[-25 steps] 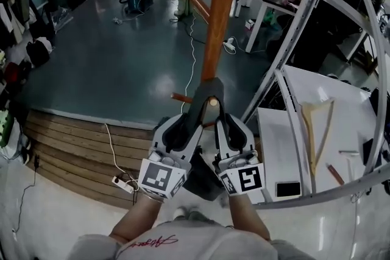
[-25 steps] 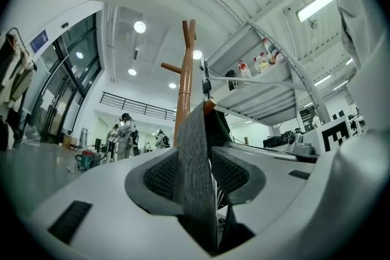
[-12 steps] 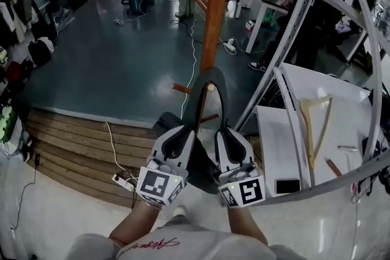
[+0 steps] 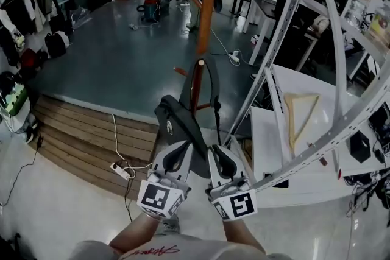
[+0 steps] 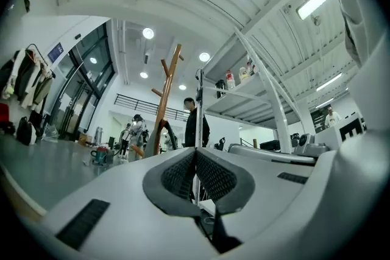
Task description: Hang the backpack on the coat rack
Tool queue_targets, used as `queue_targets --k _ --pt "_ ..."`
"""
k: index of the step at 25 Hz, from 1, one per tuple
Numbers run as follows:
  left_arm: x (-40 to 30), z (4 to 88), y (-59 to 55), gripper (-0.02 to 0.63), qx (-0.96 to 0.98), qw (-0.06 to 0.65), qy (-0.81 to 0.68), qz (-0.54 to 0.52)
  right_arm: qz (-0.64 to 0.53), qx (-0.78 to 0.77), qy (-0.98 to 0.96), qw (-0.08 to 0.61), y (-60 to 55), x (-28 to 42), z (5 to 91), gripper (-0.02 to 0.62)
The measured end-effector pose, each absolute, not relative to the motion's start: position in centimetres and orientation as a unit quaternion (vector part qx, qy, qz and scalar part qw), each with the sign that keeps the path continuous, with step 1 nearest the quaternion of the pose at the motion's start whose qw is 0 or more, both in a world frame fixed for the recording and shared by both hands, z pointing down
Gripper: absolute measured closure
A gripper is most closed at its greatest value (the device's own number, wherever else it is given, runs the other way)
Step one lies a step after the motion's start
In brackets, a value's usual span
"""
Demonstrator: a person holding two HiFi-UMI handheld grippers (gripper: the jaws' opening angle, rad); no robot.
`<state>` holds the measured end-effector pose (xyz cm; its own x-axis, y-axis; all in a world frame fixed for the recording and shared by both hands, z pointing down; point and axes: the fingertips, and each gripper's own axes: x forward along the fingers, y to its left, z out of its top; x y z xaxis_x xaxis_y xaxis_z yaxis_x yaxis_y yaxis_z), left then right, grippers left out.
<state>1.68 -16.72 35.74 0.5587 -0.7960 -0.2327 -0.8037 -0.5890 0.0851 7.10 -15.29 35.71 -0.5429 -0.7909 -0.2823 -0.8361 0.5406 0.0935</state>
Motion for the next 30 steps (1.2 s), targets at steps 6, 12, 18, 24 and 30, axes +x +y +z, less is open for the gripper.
queue_targets --k 6,12,18,24,30 --pt "2.7 35.9 -11.4 0.589 -0.879 0.004 0.462 0.114 0.100 -0.452 0.880 0.107 -10.0 7.2 35.2 0.550" --pt "2.7 34.9 -8.5 0.589 -0.887 0.011 0.449 0.111 0.106 -0.457 0.876 0.111 -7.0 6.7 34.0 0.550" --pt "1.4 34.1 -6.7 0.589 -0.891 0.009 0.439 0.115 0.110 -0.473 0.866 0.120 -5.2 5.7 33.4 0.549" --pt "0.6 34.3 -5.3 0.589 -0.893 0.008 0.435 0.113 0.114 -0.477 0.864 0.110 -3.7 4.6 33.8 0.557" --pt "-0.2 34.5 -4.6 0.589 -0.891 0.010 0.440 0.115 0.112 -0.473 0.866 0.113 -3.0 3.7 33.8 0.560"
